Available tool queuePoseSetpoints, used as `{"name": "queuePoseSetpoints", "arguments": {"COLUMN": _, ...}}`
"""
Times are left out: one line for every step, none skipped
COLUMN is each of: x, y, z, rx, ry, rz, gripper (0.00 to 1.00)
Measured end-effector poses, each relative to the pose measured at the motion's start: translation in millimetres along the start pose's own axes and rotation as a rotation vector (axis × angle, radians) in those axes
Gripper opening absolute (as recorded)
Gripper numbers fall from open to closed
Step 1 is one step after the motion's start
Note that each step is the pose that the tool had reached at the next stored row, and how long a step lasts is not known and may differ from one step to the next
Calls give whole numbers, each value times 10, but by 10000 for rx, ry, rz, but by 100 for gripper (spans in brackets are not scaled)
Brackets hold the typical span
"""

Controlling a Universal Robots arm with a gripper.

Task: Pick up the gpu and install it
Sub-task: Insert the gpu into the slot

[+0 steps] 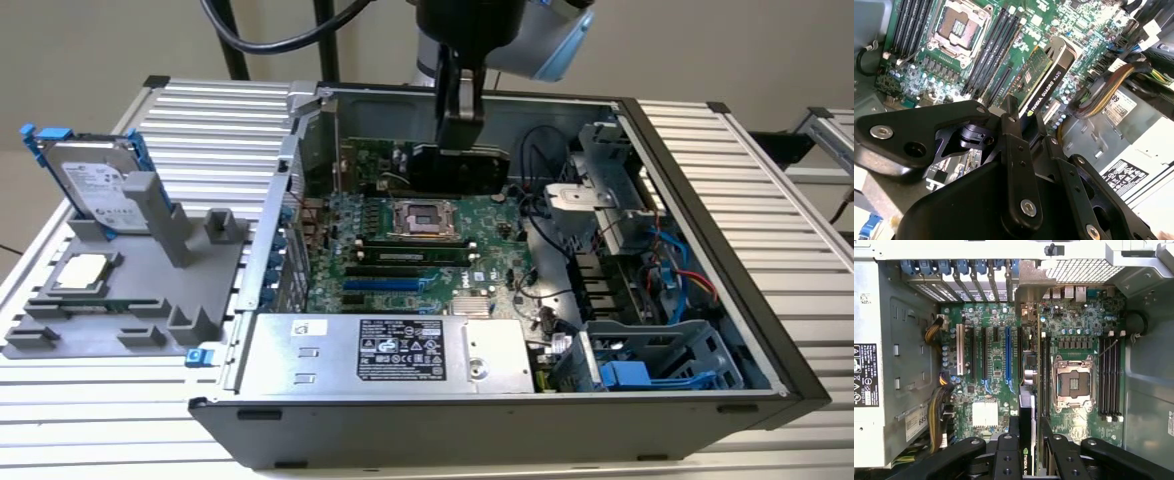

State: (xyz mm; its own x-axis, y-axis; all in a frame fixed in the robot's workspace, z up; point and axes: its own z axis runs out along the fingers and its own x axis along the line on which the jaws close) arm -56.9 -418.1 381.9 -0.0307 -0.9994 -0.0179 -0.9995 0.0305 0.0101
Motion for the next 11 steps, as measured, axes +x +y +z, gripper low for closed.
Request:
{"name": "queuePoseSetpoints", "arguments": {"x": 0, "y": 0, "z": 4, "rx": 0, "ry": -1, "rz": 0, "gripper": 0}}
{"name": "queuePoseSetpoints", "arguments": {"x": 0, "y": 0, "z": 8, "rx": 0, "ry": 0, "rz": 0, "gripper": 0}}
{"name": "queuePoseSetpoints", "arguments": {"x": 0, "y": 1, "z": 12, "rx": 0, "ry": 0, "rz": 0, "gripper": 0}}
{"name": "queuePoseSetpoints", "arguments": {"x": 0, "y": 1, "z": 16, "rx": 0, "ry": 0, "rz": 0, "gripper": 0}}
{"name": "queuePoseSetpoints", "arguments": {"x": 0, "y": 1, "z": 19, "rx": 0, "ry": 0, "rz": 0, "gripper": 0}}
{"name": "queuePoseSetpoints", "arguments": {"x": 0, "y": 1, "z": 23, "rx": 0, "ry": 0, "rz": 0, "gripper": 0}}
{"name": "queuePoseSetpoints", "arguments": {"x": 0, "y": 1, "z": 27, "rx": 0, "ry": -1, "rz": 0, "gripper": 0}}
{"name": "queuePoseSetpoints", "arguments": {"x": 0, "y": 1, "z": 32, "rx": 0, "ry": -1, "rz": 0, "gripper": 0}}
{"name": "queuePoseSetpoints", "arguments": {"x": 0, "y": 2, "z": 35, "rx": 0, "ry": -1, "rz": 0, "gripper": 0}}
{"name": "queuePoseSetpoints", "arguments": {"x": 0, "y": 2, "z": 39, "rx": 0, "ry": 0, "rz": 0, "gripper": 0}}
{"name": "queuePoseSetpoints", "arguments": {"x": 1, "y": 2, "z": 43, "rx": 0, "ry": 0, "rz": 0, "gripper": 0}}
